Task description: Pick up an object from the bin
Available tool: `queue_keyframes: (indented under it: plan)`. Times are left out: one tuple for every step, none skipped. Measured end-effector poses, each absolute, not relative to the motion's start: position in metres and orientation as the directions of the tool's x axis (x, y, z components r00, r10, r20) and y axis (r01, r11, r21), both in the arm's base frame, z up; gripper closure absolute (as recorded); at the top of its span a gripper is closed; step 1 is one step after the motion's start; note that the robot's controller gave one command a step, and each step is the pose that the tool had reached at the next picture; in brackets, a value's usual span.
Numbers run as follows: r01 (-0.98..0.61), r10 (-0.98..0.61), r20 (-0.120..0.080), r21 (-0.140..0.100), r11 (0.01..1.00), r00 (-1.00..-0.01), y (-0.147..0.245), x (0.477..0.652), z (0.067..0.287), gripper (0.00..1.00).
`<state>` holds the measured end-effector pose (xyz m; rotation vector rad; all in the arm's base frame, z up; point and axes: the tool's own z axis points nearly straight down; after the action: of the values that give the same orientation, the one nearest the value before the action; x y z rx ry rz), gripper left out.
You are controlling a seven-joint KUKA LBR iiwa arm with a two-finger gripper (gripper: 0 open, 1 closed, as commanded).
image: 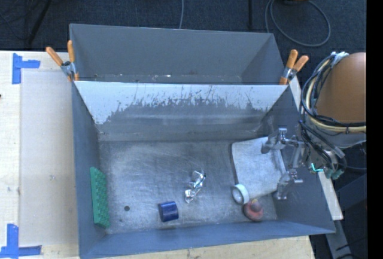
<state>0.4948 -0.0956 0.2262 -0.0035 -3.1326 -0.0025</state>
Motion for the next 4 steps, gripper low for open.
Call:
queue_keyframes:
  plan:
    - [-0.188, -0.188, -0.013, 0.011, 0.982, -0.982, -0.111, 0.488, 0.072, 0.00]
    - [-0.185, -0.185, 0.001, 0.005, 0.983, -0.983, -0.116, 0.484, 0.072, 1.00]
    - [-0.324, -0.324, -0.008, -0.004, 0.946, -0.946, -0.125, 0.494, 0.231, 1.00]
    - [-0.322, -0.322, -0.001, 0.001, 0.947, -0.947, -0.125, 0.493, 0.226, 0.00]
